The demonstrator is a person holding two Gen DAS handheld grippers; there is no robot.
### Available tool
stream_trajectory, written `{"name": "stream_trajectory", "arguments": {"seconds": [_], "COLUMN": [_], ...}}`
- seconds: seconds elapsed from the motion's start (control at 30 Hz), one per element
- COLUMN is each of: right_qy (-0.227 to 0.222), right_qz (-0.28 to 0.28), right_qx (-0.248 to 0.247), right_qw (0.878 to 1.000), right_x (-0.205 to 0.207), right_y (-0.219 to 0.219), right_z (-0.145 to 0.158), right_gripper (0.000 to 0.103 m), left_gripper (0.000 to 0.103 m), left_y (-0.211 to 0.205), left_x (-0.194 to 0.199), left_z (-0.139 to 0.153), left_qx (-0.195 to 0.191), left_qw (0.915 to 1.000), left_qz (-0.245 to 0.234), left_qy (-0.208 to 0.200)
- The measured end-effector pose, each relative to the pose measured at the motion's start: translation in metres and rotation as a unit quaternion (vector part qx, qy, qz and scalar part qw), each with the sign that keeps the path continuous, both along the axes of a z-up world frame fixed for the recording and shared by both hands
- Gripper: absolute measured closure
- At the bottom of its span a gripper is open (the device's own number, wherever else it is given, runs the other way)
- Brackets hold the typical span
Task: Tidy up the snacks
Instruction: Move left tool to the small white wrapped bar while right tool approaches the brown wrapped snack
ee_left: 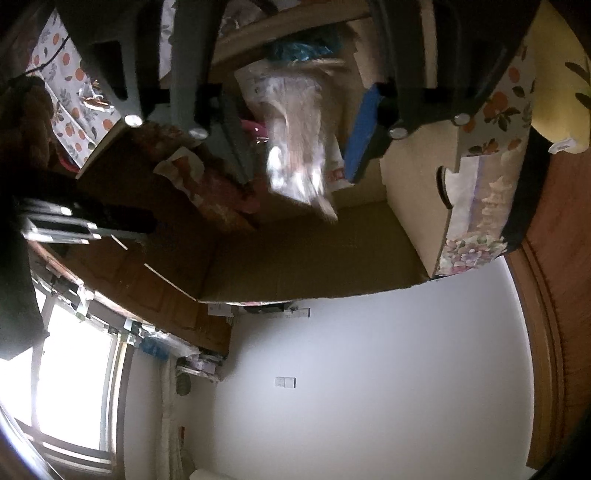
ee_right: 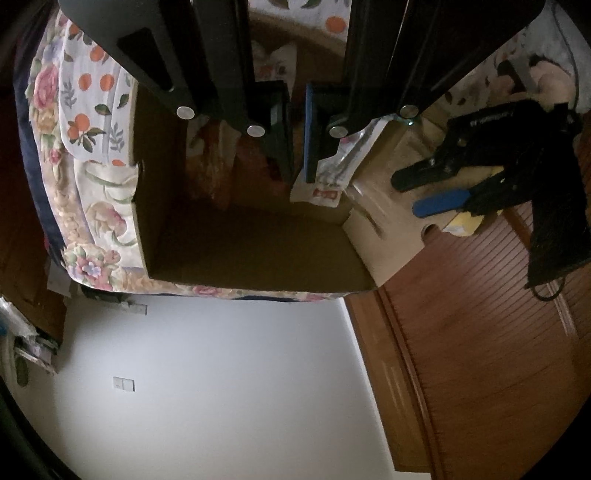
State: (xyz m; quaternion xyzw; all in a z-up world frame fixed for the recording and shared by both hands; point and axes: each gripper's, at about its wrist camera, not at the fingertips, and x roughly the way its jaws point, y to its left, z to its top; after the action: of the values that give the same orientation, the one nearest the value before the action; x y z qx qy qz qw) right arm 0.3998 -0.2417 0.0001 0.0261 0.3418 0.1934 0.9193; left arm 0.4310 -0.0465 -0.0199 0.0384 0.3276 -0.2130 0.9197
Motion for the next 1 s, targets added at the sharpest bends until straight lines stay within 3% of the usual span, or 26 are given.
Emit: {"name": "stream_trajectory", "arguments": {"seconds": [0.3, 0.57, 0.83, 1.0], "right_qy": [-0.006, -0.02, -0.018, -0.013], "right_qz": [-0.006, -0.018, -0.02, -0.02], "right_qx": [0.002, -0.012, -0.018, -0.028], "right_qw": [1.0, 1.0, 0.999, 0.999], "right_x": [-0.034, -0.091, -0.139, -0.16], "right_y": [-0.01, -0.02, -0.02, -0.021], "right_z": [0.006, 0.015, 0.009, -0.006], "right_gripper": [0.099, 0.098, 0.094, 0.09], "left_gripper": [0.038, 0.037, 0.037, 0.037], "left_y": [0.004, 0.019, 0.037, 0.049], "left_x": [-0.027, -0.081, -0.131, -0.158], "left_z": [0.02, 0.035, 0.028, 0.007], "left_qx": [-0.002, -0.013, -0.007, 0.0], "left_qw": [0.9996, 0.9986, 0.9987, 0.9989], "left_qz": [0.008, 0.006, 0.005, 0.014], "left_qy": [-0.029, -0.05, -0.051, -0.045]}}
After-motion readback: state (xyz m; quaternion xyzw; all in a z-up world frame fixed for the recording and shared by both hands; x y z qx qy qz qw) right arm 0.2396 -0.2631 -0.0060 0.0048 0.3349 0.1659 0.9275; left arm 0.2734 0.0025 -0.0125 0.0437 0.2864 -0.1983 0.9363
